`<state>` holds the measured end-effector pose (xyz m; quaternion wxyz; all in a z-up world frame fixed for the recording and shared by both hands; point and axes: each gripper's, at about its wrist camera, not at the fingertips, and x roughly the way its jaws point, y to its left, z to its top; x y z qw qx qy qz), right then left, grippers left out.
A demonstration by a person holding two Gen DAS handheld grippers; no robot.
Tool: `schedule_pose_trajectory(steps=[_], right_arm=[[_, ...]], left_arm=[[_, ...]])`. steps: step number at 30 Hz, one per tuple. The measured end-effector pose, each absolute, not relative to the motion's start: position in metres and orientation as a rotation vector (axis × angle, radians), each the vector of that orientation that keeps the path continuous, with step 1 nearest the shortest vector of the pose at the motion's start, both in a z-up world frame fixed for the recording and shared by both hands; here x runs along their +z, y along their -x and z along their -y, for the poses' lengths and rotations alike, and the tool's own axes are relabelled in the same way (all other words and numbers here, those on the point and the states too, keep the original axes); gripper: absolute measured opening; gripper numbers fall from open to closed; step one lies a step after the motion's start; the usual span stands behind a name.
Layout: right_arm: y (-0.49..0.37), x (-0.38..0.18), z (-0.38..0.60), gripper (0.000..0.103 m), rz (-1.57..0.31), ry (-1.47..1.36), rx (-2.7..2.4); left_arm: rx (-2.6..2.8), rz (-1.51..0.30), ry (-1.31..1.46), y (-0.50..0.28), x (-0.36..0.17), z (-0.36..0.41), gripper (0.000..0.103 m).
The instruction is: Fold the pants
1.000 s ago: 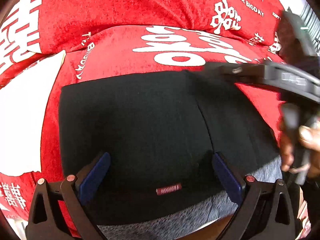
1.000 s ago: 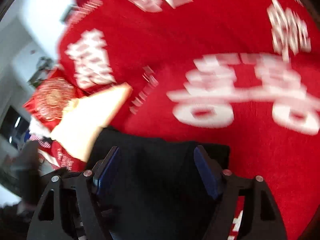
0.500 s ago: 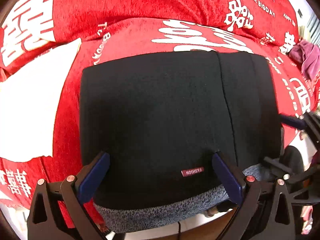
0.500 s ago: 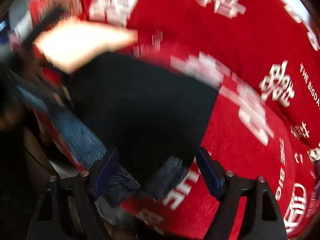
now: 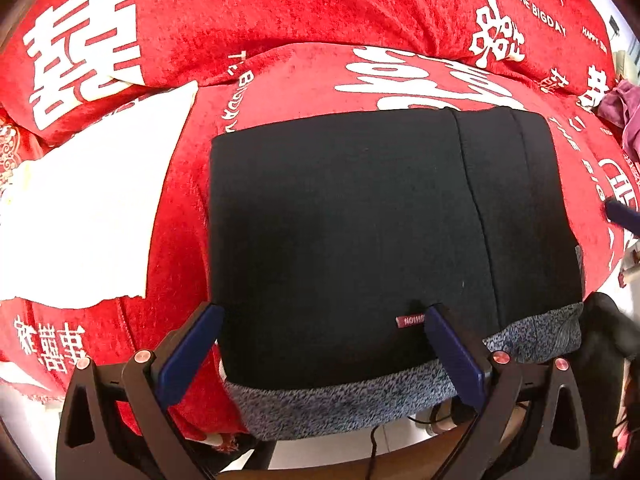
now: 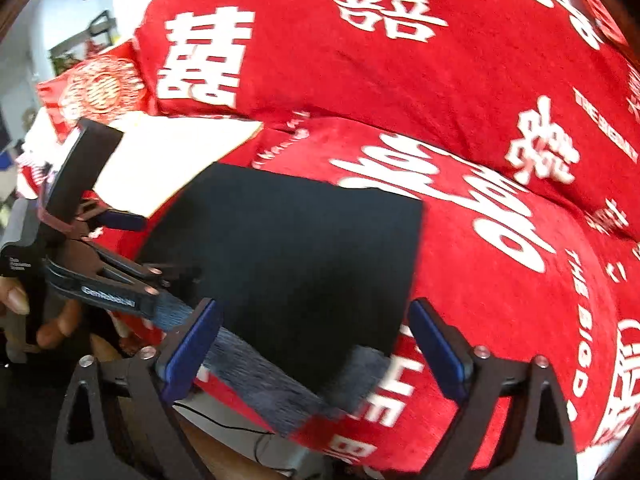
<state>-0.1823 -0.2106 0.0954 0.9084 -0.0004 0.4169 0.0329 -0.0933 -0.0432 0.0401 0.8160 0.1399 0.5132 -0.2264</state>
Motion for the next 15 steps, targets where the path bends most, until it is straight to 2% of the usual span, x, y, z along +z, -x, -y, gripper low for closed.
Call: schedule_pose_trajectory(steps=[6, 15], right_arm=[[0.156, 0.050, 0.200, 0.101, -0.990, -0.024, 0.122], [0.152, 0.038, 0.189, 0.103, -0.972, 0.079, 0.089]], left_arm=[[-0.499, -1.174, -0.213, 0.089, 0.027, 0.025, 0.102], [-0.506, -1.190, -0.170, 0.091, 0.018, 0.022, 0.102]])
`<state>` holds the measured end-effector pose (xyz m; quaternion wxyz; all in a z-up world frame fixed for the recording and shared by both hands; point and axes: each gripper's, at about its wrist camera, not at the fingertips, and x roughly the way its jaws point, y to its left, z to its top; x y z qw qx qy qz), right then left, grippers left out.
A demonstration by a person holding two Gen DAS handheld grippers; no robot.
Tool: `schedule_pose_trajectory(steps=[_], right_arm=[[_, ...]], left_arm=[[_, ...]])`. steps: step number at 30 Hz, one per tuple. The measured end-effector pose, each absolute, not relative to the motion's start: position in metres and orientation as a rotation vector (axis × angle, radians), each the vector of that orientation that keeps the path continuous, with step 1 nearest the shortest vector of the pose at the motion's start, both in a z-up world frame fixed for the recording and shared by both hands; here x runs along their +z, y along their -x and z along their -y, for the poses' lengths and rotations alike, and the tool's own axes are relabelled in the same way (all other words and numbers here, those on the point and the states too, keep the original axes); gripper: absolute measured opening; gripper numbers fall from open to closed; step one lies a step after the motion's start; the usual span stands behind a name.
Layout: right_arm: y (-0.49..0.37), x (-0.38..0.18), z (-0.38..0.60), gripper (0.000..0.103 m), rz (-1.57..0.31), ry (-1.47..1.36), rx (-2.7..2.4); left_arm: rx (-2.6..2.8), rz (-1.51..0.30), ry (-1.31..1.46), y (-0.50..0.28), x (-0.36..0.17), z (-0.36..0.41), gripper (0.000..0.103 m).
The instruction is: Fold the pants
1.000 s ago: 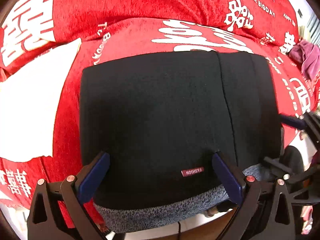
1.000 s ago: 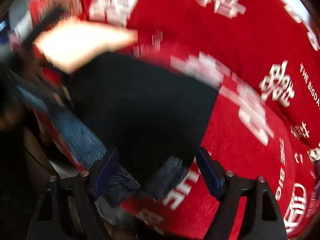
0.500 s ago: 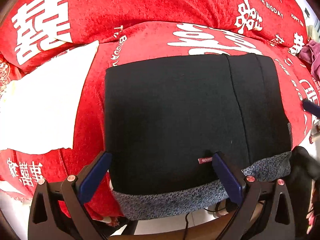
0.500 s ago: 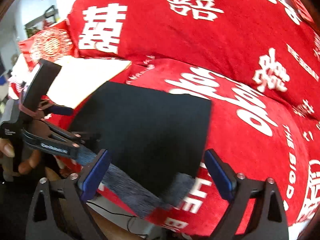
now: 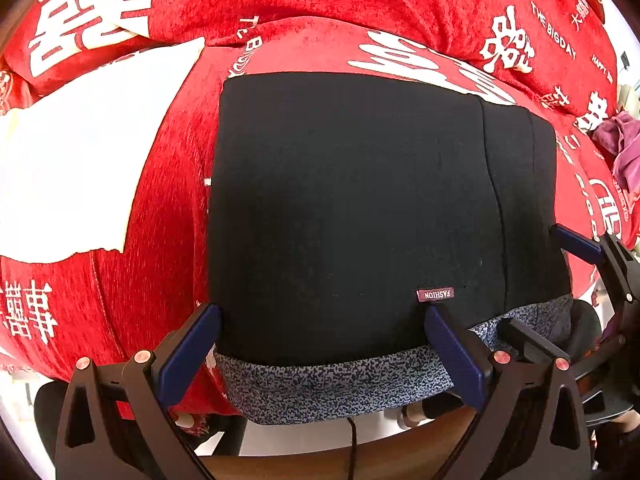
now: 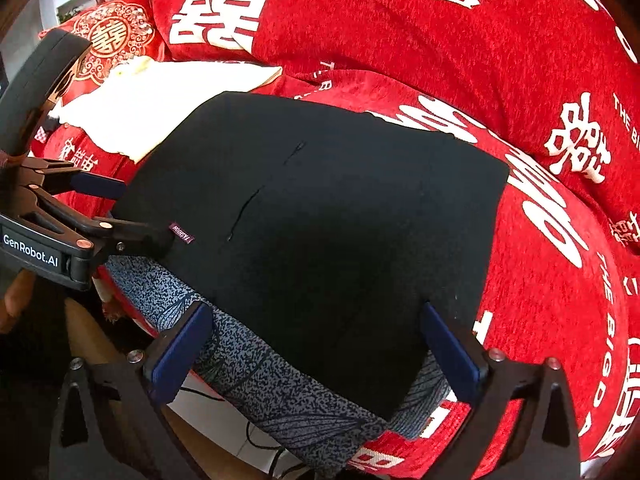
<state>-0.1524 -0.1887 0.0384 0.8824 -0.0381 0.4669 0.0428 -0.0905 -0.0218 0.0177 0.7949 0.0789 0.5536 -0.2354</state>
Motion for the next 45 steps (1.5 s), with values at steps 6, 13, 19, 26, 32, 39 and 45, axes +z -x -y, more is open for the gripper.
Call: schedule_pose_trajectory(steps=[6, 13, 19, 26, 32, 39, 45], right_arm=[[0.163, 0.053, 0.192, 0.103, -0.991, 0.049, 0.088], [0.189, 0.057, 0.232, 0.103, -0.988, -0.120, 0.012], [0.202, 0.040, 0.265, 0.103, -1.006, -0.317, -0.044], [0.197, 0.034, 0.285, 0.103, -0.996, -0.392, -0.061], [0.181, 0.025, 0.290, 0.103, -1.002, -0.431, -0.038], [0.156, 0.007, 0.304, 0.103, -1.001, -0.557, 0.035], [0.138, 0.000, 0.301, 0.103, -0.945, -0.614, 0.113]], left_arm=[[-0.494, -1.165, -0.214, 0.092, 0.035, 0.011, 0.102], [-0.456, -1.176, -0.228, 0.087, 0.026, -0.005, 0.102], [-0.451, -1.164, -0.229, 0.090, 0.022, -0.006, 0.102], [-0.452, -1.203, -0.210, 0.086, 0.014, -0.002, 0.102], [-0.554, -1.192, -0.124, 0.073, 0.021, -0.009, 0.102], [-0.632, -1.276, 0.018, 0.041, 0.000, -0.007, 0.102], [-0.627, -1.277, 0.102, 0.033, -0.006, 0.011, 0.102]])
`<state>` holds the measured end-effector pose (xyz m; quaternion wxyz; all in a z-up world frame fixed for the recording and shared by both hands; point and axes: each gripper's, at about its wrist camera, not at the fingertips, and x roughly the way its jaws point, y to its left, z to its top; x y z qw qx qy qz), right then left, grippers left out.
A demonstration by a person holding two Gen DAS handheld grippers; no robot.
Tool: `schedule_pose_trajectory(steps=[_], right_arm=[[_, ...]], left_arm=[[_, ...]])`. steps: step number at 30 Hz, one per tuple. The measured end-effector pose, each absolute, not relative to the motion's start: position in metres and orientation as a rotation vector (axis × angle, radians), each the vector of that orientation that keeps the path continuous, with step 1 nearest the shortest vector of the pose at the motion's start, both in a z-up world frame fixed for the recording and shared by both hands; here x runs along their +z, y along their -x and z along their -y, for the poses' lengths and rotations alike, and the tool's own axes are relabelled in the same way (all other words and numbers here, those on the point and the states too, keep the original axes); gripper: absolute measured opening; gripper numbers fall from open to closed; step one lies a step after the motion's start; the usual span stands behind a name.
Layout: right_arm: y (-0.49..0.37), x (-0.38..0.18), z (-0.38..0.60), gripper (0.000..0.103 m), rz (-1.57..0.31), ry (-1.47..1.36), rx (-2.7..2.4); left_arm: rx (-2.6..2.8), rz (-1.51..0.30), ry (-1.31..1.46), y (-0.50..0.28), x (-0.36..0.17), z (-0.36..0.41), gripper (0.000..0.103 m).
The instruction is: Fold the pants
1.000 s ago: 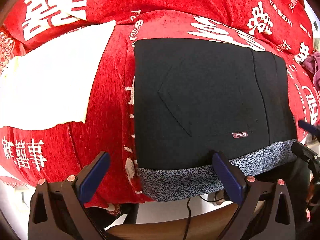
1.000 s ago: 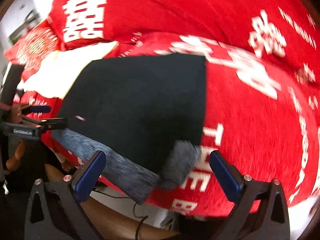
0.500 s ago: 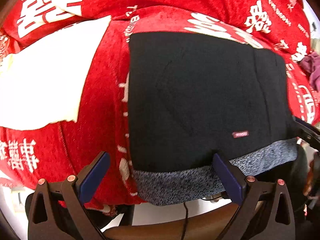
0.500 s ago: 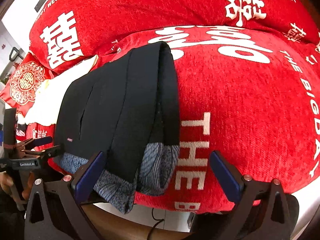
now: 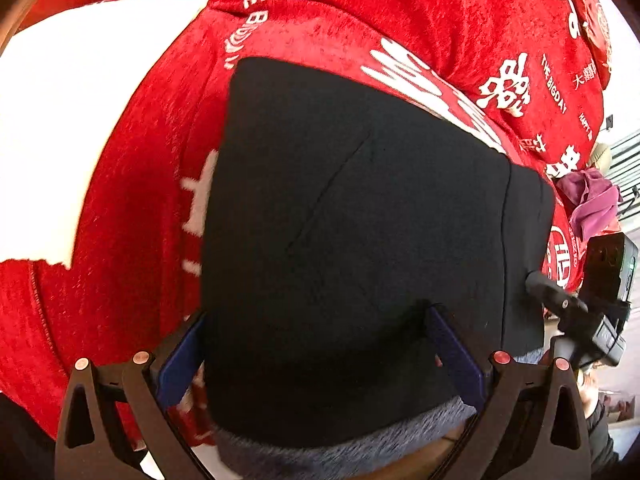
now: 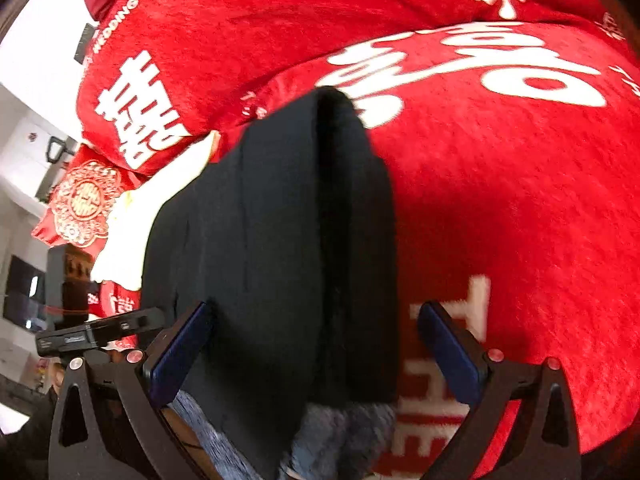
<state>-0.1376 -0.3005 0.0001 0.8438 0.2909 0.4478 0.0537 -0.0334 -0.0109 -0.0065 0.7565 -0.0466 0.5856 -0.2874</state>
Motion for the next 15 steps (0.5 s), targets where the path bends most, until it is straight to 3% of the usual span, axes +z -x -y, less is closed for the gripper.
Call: schedule_pose_trajectory(steps=[3, 6, 8, 15], right_arm=[[0.128, 0.001, 0.281, 0.103, -0.962, -0.545, 0.173], [0.126, 0.007, 0.264, 0.097, -0.971, -0.454, 0.182], [0.131, 0.013, 0.271, 0.071, -0.950, -0.493, 0.176], [0.141, 0.035, 0.266, 0.051, -0.897, -0.488, 0.210]], left_arm=[[-0.618, -1.237, 0.068, 0.039, -0.003, 0.016, 0.097], [-0.618, -1.207, 0.038, 0.043, 0.005, 0.014, 0.082], [-0.622, -1.188, 0.007, 0.045, 0.011, 0.017, 0.072], [-0.651, -1.133, -0.043, 0.054, 0.034, 0.018, 0.051]])
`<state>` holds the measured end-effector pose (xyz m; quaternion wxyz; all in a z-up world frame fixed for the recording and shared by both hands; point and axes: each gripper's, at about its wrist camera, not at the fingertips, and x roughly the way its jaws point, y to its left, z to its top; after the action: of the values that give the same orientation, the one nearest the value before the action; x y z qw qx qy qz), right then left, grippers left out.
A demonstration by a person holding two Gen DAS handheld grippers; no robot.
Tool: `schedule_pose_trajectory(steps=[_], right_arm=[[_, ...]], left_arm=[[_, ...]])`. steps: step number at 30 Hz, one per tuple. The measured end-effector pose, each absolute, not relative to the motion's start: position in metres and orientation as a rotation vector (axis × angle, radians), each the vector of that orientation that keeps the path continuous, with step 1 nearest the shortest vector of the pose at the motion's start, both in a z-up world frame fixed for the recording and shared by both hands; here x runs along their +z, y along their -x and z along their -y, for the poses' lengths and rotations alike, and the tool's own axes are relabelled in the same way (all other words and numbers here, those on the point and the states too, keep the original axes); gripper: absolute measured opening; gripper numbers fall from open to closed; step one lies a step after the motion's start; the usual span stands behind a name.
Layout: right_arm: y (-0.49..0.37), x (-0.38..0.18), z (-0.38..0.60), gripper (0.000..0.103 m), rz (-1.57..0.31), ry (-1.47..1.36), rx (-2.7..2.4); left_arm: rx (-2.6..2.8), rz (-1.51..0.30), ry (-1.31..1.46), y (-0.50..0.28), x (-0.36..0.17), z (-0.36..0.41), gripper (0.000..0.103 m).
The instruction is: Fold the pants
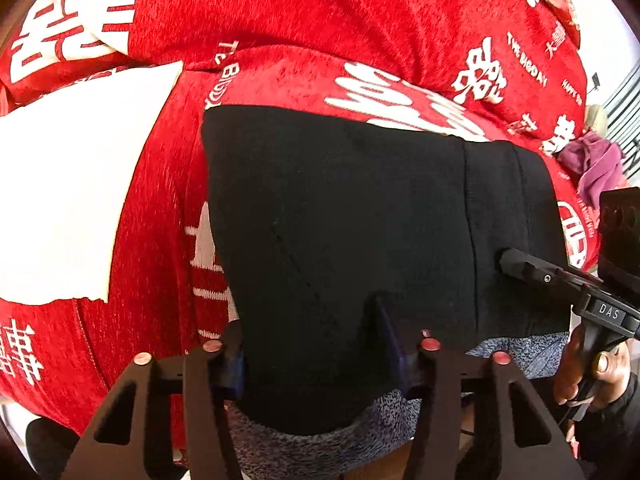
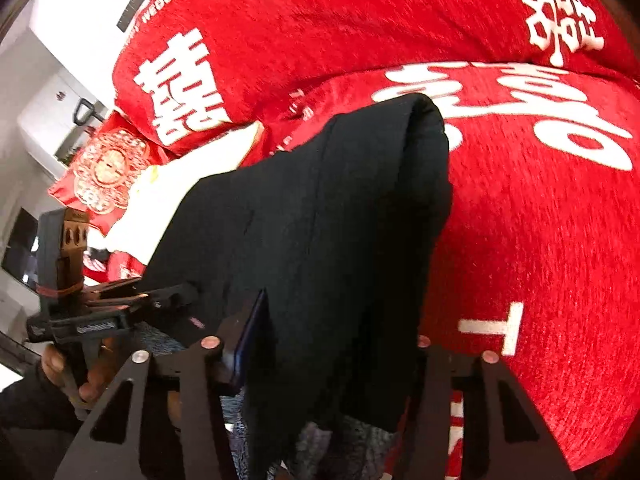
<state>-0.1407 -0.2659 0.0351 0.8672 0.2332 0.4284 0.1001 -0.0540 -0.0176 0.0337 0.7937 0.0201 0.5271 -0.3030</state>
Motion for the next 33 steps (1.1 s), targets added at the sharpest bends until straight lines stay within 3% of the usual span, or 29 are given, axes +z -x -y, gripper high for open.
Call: schedule_pose_trajectory(steps=[4, 16, 20, 24, 26, 28, 33], right_arm=[[0.146, 0.060, 0.266, 0.045, -0.843, -0.468, 0.252], [0.121, 0.122, 0.345, 0.045, -0.741, -0.431, 0.172], [0.096, 0.117, 0.396, 0.045, -0.741, -0.508, 0.150], [0.061, 0.080, 0.431, 0.046, -0.827, -0.551, 0.107], [0.047, 0.050, 0.442, 0.057, -0.907, -0.578, 0.072], [0.043, 0.024, 0.454, 0.072, -0.958, -0.606, -0.010], [0.081, 0.041, 0.469, 0.074, -0.822, -0.668, -0.083]], left_arm=[[-0.699, -1.128, 0.027, 0.055, 0.054, 0.014, 0.050], [-0.793, -1.045, -0.003, 0.017, 0.114, 0.117, 0.050], [-0.781, -1.091, 0.028, -0.015, 0.104, 0.154, 0.050], [-0.713, -1.216, -0.008, -0.042, 0.054, 0.182, 0.051], [-0.642, -1.267, -0.032, -0.051, 0.024, 0.184, 0.074], [-0.660, -1.254, 0.029, -0.051, 0.019, 0.173, 0.077], [-0.637, -1.138, -0.008, -0.040, 0.061, 0.150, 0.077]])
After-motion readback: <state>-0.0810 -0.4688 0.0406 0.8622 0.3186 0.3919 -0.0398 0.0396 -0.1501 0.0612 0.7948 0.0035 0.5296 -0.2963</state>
